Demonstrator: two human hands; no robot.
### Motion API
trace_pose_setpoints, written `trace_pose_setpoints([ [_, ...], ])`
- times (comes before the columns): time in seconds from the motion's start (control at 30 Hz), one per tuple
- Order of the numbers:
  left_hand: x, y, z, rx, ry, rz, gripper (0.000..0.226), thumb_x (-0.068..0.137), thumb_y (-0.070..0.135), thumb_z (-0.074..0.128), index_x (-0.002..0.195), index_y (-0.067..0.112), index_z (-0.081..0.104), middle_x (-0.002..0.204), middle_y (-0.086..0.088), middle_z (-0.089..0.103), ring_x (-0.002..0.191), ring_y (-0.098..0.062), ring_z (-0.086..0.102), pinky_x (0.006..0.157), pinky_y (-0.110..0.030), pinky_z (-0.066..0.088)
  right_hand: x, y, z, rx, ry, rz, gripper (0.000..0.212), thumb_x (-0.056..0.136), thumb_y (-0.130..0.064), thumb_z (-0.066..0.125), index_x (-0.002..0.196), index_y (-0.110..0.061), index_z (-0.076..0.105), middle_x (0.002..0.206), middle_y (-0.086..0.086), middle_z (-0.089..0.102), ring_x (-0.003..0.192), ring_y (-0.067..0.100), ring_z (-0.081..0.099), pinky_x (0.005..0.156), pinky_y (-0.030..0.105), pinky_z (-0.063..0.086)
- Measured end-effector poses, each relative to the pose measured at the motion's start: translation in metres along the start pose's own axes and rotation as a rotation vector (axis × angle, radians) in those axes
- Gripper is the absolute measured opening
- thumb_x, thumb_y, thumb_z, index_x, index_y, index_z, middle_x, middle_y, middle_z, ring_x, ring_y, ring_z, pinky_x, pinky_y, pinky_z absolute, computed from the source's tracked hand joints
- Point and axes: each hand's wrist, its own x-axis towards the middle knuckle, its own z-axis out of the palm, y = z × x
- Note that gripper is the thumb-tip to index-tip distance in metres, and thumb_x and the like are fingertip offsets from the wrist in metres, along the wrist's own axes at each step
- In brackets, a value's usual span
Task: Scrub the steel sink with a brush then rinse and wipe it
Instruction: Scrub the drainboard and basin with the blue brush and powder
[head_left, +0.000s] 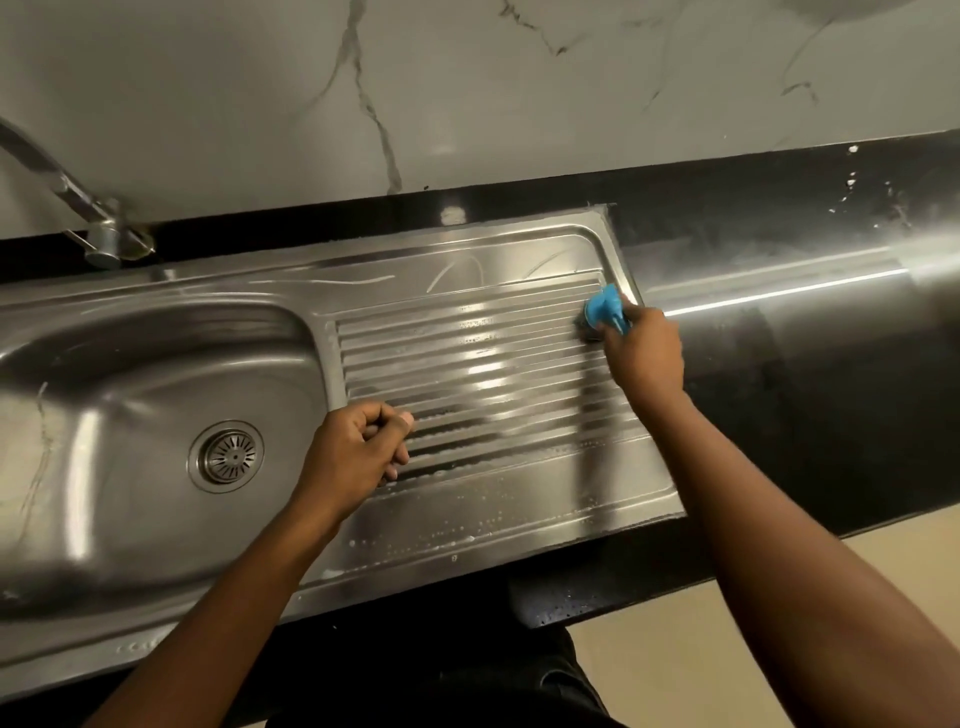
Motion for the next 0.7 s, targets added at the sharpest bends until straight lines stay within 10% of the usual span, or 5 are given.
trace_pose_setpoints([
  [0.17,-0.003,-0.005,-0.007,-0.02,0.01,-0.025,0.022,0.102,0.026,0.066,0.089,0.012,0.076,0.071,-0.01,0.073,0.058,-0.018,0.062,0.061,-0.031,0.051,-0.064,-0.056,0.072,0.121,-0.126,-0.147,0.02,0.101,-0.031,0.062,0.116,-0.021,0.072,0.094,-0.004,0.074,0.085,0.016,0.071,0.072,0.033,0.057],
  [0.37,-0.007,-0.008,-0.018,0.025,0.059,-0.066,0.021,0.102,0.022,0.065,0.087,0.01,0.074,0.07,-0.011,0.073,0.058,-0.018,0.061,0.06,-0.034,0.052,-0.123,-0.123,0.138,-0.003,-0.345,-0.396,0.054,0.102,-0.034,0.061,0.154,-0.027,0.048,0.126,0.011,0.071,0.113,0.03,0.067,0.093,0.041,0.055],
  [0.7,-0.004,-0.009,-0.023,-0.019,0.026,-0.046,0.021,0.102,0.024,0.066,0.089,0.01,0.075,0.071,-0.012,0.073,0.057,-0.019,0.061,0.058,-0.031,0.05,-0.021,0.009,0.005,-0.018,-0.014,-0.04,0.039,0.099,-0.028,0.069,0.135,-0.016,0.066,0.111,0.01,0.075,0.095,0.02,0.069,0.078,0.033,0.052],
])
